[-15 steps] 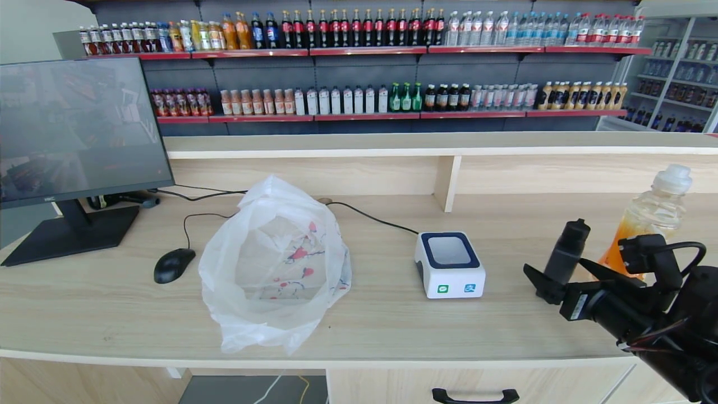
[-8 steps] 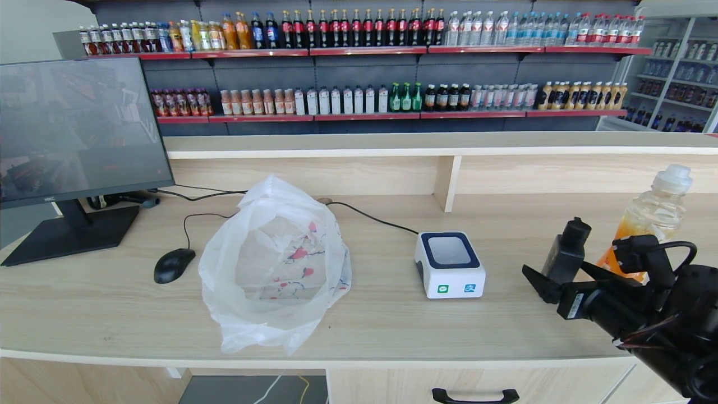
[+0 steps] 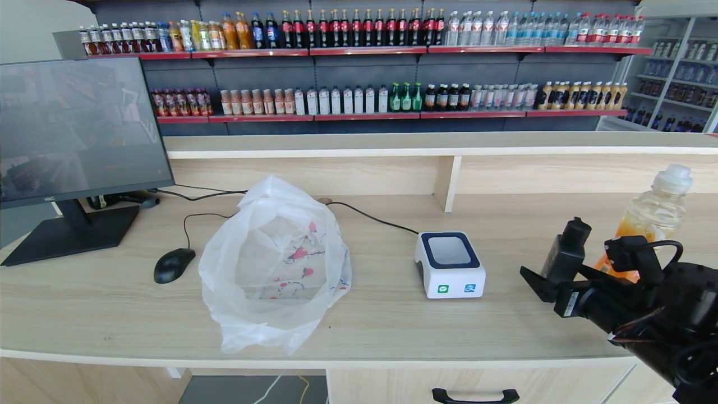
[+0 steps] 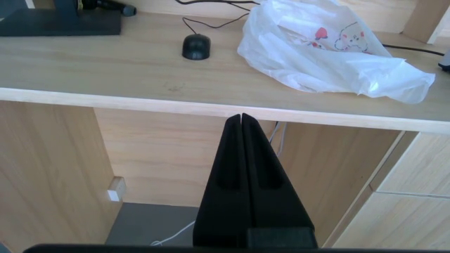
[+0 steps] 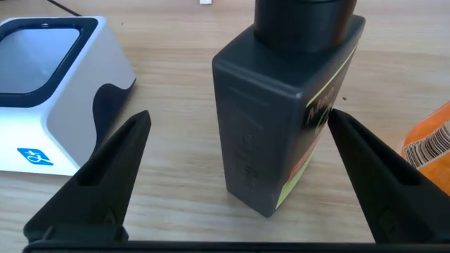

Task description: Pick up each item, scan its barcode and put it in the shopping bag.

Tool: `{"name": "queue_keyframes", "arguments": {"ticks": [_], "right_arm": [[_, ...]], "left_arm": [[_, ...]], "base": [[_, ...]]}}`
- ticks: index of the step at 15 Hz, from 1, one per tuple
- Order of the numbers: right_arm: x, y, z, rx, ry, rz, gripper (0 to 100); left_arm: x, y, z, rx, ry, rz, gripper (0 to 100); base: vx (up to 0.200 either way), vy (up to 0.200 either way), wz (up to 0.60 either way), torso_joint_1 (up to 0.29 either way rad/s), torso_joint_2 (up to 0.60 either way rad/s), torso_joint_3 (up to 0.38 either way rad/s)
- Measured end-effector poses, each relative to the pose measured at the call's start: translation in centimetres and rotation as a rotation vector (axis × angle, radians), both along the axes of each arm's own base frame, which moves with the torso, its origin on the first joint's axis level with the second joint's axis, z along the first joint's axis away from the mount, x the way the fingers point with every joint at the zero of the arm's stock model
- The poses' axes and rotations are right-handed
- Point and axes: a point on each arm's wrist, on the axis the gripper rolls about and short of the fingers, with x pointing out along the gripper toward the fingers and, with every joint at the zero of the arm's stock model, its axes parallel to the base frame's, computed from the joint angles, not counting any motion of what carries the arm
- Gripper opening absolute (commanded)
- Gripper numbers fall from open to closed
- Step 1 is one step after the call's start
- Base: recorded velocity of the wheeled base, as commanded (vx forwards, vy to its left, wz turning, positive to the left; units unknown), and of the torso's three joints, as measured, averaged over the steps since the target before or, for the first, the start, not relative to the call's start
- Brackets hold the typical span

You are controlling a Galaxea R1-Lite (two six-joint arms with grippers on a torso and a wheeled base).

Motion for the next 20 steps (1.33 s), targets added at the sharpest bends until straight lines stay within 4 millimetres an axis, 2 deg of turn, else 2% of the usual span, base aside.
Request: {"name": "queue_keyframes", "arguments": {"ticks": [6,20], "right_arm": [[0.9,-0.2,-0.8,0.007,0.024,0.001,100],[1.5,0.2,-1.6,0.012,0.045,0.058,100]], "left_arm": [[0.0,0.0,0.0,0.000,0.000,0.000,0],[0.0,0.0,0.0,0.000,0.000,0.000,0]], "base": [[0.000,0.000,0.00,0.000,0.00,0.000],[0.000,0.000,0.00,0.000,0.00,0.000]]}}
